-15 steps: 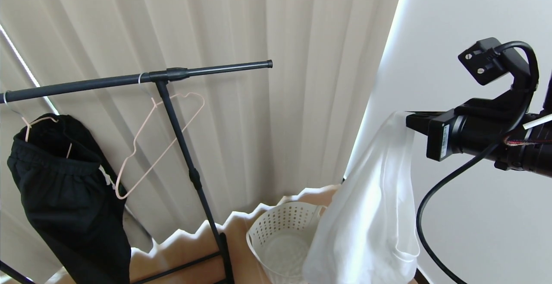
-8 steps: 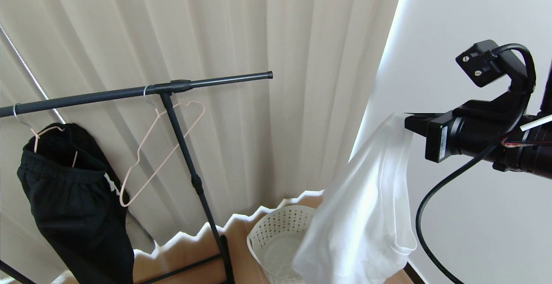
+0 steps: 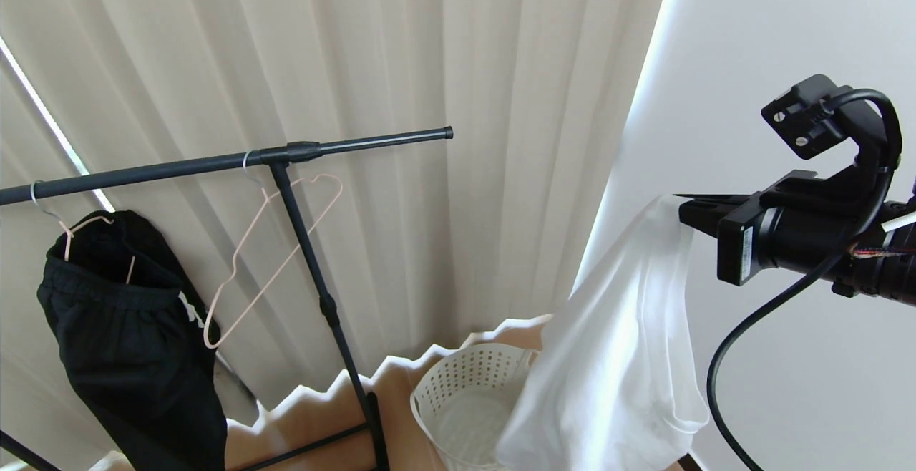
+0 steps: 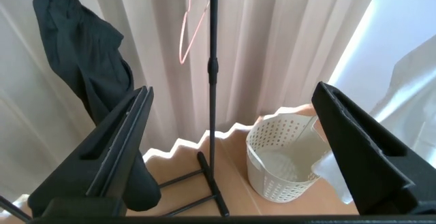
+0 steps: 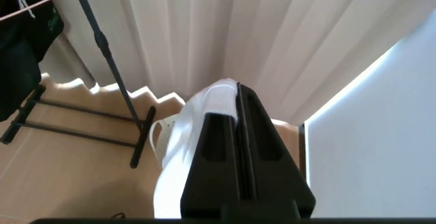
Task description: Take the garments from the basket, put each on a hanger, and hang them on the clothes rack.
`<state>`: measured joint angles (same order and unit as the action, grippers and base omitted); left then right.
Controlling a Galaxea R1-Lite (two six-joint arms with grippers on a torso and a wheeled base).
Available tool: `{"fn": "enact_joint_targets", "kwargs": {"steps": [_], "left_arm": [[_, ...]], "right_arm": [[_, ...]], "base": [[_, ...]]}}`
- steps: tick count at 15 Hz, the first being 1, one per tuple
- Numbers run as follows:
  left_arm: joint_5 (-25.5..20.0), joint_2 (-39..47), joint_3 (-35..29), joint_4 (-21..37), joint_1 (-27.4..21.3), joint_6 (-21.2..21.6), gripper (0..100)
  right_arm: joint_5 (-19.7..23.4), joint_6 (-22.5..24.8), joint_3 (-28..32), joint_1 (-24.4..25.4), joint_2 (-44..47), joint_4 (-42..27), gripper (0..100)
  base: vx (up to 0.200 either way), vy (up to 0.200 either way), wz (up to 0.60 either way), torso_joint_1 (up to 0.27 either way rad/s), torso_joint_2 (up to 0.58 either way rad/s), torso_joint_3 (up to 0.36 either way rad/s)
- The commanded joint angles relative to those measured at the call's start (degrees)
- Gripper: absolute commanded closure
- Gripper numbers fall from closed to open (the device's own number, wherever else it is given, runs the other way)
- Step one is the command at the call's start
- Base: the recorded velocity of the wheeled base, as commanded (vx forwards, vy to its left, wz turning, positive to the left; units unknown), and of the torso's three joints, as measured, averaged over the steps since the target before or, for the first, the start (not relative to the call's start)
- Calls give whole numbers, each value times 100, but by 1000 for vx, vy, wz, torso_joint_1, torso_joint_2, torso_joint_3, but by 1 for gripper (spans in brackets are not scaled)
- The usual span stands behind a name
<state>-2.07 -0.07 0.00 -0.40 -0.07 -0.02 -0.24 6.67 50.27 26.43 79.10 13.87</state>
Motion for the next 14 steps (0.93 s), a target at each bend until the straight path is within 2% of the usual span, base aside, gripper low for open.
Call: {"fn": "enact_joint_targets", "kwargs": {"steps": [1,7,13,14], "left_arm": [[5,7,0,-4,7,-6,0],[5,7,0,-4,-1,-6,0],[14,7,0,-4,-1,-24,0],[5,7,0,-4,-1,-24,0]], "right_arm": [[-2,1,-18,3,-18,28,100],[-2,10,-97,3,-27,98,100],[-2,10,-62,3,-9,107,100],[-2,10,-97,3,8,204,100]], "base": [[0,0,600,-2,2,7],[0,0,600,7,0,-4],[0,0,0,0,0,0],[0,200,0,12,12,2]]}}
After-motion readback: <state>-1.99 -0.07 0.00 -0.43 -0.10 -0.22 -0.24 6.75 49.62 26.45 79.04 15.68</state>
